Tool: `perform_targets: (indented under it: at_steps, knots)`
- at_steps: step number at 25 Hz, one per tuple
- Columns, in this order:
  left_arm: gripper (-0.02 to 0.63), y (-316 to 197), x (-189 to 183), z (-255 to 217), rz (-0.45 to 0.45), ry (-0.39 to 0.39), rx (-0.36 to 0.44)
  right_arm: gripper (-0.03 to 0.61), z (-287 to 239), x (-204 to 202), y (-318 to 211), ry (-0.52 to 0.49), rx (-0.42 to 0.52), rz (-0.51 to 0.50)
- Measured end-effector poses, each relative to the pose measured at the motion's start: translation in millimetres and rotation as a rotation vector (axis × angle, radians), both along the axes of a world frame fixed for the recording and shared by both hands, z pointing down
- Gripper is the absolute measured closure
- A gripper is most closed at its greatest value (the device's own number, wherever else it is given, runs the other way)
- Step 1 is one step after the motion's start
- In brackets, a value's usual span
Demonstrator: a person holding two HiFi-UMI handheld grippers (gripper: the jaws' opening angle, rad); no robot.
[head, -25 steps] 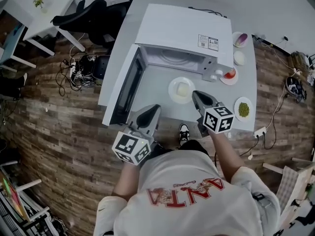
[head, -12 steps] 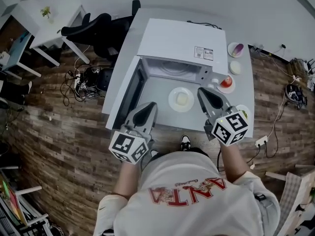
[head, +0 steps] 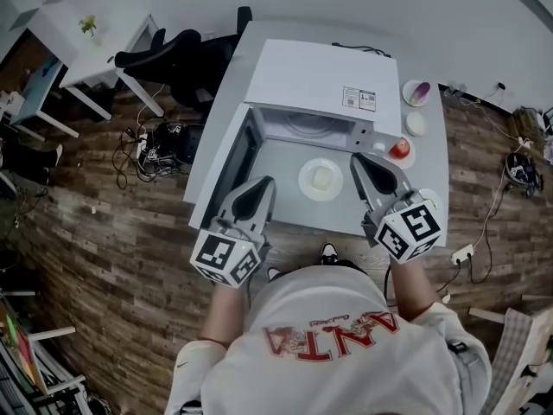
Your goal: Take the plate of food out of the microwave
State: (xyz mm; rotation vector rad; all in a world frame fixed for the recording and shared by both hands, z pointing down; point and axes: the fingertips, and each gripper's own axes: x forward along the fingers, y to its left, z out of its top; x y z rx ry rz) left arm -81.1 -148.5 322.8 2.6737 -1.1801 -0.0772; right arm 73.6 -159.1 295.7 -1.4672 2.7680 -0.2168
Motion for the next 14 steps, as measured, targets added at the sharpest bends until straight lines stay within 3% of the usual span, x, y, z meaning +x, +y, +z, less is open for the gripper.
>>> perform_targets:
  at_steps: [14]
  knots:
    - [0.597,-3.1,5.3,-1.5,-0.004,-0.006,0.000,0.576,7.0,1.3,-3.6,-0.006,-0.017,-0.015]
